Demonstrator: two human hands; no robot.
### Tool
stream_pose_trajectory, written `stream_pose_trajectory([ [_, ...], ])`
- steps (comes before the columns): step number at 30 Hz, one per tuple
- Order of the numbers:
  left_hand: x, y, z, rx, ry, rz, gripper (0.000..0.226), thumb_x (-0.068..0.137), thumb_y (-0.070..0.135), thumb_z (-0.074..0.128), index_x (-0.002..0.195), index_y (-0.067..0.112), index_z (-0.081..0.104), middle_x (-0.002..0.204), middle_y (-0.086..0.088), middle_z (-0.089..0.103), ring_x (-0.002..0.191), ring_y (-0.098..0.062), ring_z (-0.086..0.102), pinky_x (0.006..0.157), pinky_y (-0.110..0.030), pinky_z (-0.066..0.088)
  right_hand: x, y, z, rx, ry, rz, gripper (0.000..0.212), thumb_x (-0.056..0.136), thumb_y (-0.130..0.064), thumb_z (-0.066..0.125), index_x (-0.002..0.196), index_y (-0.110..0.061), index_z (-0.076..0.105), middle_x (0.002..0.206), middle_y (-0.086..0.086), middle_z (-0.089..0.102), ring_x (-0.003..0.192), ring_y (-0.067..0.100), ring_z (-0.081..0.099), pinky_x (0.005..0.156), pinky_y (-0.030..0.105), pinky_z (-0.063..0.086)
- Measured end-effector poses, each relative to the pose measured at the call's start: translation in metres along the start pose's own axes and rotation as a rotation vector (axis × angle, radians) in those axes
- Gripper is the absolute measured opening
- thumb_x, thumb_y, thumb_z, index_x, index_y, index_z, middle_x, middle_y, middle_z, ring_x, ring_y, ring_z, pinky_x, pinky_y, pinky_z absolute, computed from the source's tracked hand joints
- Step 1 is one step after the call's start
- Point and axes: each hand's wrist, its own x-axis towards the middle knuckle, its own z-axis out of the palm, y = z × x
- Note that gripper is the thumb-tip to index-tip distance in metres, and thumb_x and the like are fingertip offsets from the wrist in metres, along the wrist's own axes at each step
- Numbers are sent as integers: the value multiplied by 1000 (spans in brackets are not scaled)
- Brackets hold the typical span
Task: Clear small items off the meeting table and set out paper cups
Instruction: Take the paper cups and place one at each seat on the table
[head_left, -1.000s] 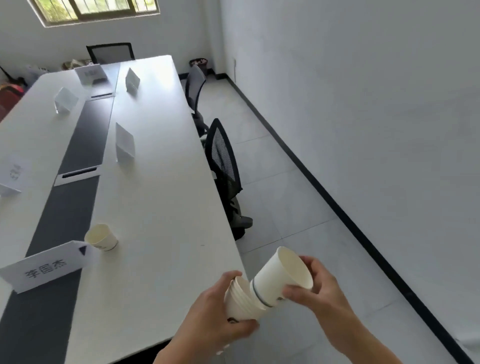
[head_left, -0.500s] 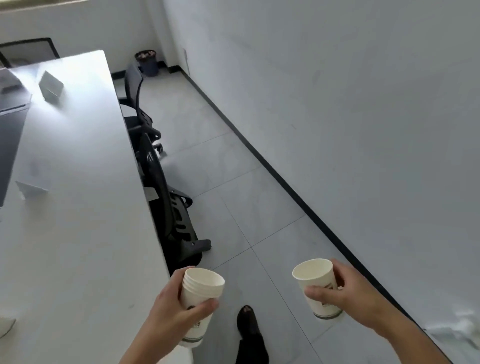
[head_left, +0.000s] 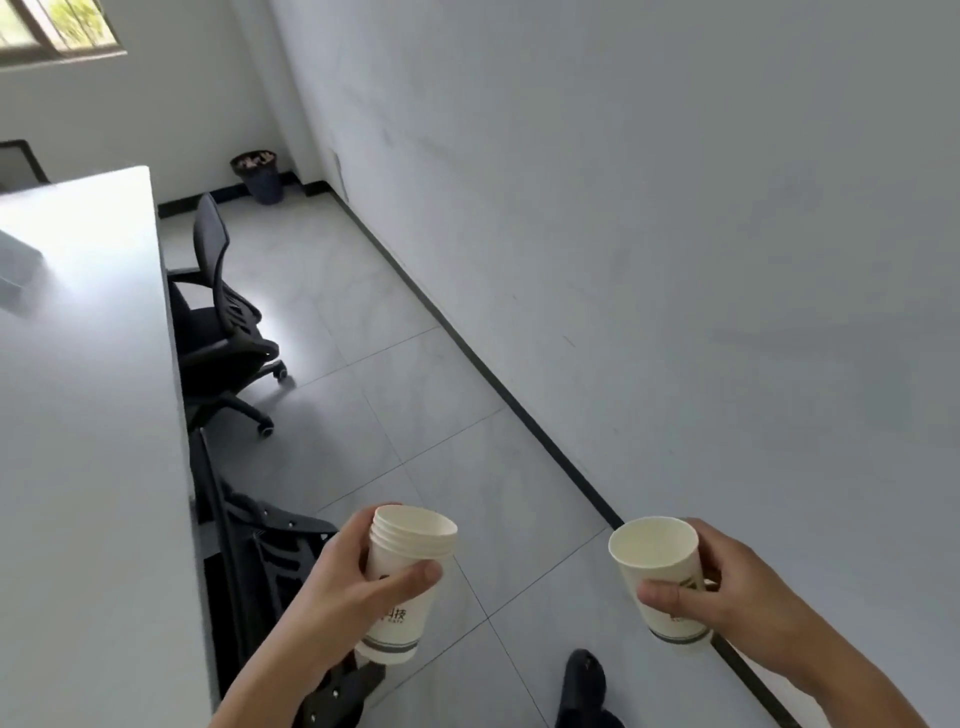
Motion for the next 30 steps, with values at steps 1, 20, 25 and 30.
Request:
stream_pose_trajectory([
  [1,16,1,-2,2,13,-18,67,43,58,90,102,40,65,102,0,73,92,-15,71,81,-34,57,22,-3,-7,-15,-32,10,71,47,-60,85,110,-35,62,100,-17,73,91,0,68,72,17,51],
  [20,226,36,-89,-206,528,-242,81,45,47,90,117,29,58,106,-1,74,95,-16,72,79,-29,55,480,-200,3,-335,-522,-269,70,46,-71,80,107,-44,57,98,-26,68,88,-5,64,73,20,52],
  [25,274,25,-161,-258,669,-260,81,43,47,89,115,28,58,102,4,75,90,-12,73,71,-22,56,561,-250,64,-434,-648,-291,60,52,-64,82,105,-47,59,97,-23,69,89,0,66,80,29,57],
  [30,339,60,-249,-276,708,-182,71,48,52,86,111,39,57,104,8,73,93,-8,70,70,-18,54,633,-339,116,-457,-700,-360,57,53,-62,83,103,-50,59,99,-20,70,91,2,66,82,29,55],
])
